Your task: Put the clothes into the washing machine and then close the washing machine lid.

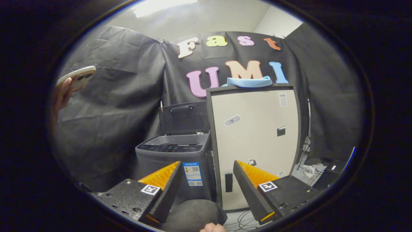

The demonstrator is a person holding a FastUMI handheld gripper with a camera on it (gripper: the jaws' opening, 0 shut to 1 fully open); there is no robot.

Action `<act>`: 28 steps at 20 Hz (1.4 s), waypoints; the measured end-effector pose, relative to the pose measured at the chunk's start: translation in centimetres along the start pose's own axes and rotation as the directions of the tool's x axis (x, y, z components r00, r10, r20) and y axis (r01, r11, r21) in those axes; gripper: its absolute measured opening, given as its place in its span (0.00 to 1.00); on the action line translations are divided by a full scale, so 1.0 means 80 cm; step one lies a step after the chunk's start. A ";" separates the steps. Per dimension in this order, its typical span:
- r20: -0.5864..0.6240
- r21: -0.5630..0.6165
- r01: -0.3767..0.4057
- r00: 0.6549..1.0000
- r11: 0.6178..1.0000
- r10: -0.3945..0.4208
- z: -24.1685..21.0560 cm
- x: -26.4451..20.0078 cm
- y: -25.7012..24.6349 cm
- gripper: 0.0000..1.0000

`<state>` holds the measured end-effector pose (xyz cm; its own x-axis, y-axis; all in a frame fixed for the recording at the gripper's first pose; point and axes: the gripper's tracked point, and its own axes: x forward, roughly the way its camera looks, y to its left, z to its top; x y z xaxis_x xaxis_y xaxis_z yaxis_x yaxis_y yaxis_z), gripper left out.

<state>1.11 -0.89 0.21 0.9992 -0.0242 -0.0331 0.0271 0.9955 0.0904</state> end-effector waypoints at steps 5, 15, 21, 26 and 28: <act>-0.020 0.028 0.041 0.999 0.999 -0.040 0.017 0.015 -0.017 0.96; -0.070 -0.006 0.095 0.993 0.995 -0.096 0.067 0.051 -0.027 0.96; -0.059 0.037 0.122 0.991 0.992 -0.119 0.117 0.071 -0.042 0.96; -0.051 0.065 0.138 0.990 0.988 -0.135 0.157 0.098 -0.055 0.96; -0.049 0.083 0.137 0.990 0.987 -0.134 0.179 0.113 -0.060 0.96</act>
<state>10.43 -7.23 13.73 0.9838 -0.1525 -0.0941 0.1666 0.9718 0.1670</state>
